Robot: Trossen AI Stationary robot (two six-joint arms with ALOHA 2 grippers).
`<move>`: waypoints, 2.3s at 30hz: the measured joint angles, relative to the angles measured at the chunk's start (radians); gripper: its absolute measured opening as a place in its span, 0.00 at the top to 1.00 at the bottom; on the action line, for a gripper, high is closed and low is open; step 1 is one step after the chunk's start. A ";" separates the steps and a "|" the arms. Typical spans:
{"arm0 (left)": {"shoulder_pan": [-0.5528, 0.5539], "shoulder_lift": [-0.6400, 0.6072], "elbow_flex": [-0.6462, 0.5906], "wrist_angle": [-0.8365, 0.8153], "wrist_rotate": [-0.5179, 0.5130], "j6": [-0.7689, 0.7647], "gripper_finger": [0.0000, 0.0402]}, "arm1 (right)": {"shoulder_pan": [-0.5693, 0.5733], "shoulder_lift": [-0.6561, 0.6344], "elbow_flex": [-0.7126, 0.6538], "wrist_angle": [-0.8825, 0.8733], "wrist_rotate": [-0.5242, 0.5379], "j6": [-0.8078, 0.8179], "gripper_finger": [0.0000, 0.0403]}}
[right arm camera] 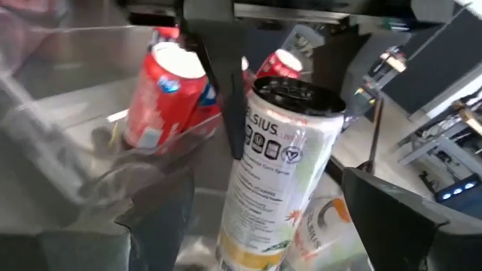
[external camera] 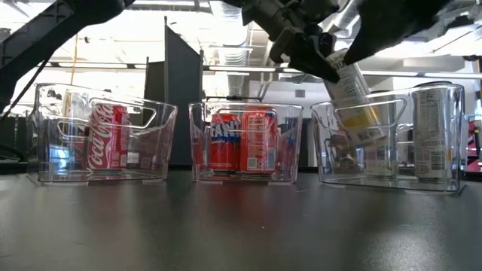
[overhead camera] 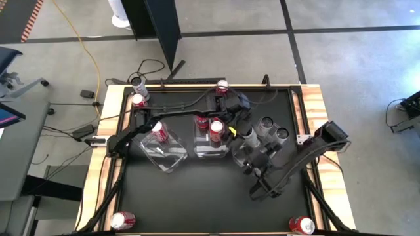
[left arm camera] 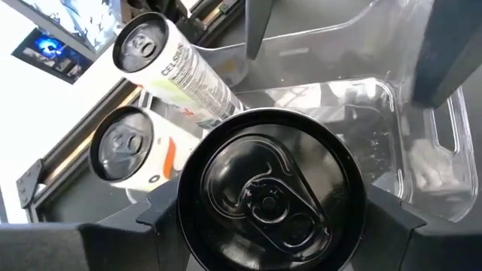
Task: Sort soda cans
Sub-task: Put the bottom white soda can into the right transparent bin
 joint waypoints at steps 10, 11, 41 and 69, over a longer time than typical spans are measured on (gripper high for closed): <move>-0.009 0.005 0.001 0.026 -0.043 0.016 0.37 | 0.024 -0.002 0.111 -0.001 -0.131 -0.139 0.13; -0.009 0.010 0.002 0.031 -0.051 0.019 0.37 | 0.024 -0.002 0.120 -0.001 -0.143 -0.155 0.13; -0.009 0.092 0.008 0.028 -0.111 0.067 0.32 | 0.004 -0.002 0.105 0.006 -0.200 -0.075 0.32; -0.009 0.093 0.006 0.035 -0.111 0.070 0.31 | -0.160 -0.002 0.038 0.062 -0.104 -0.327 0.99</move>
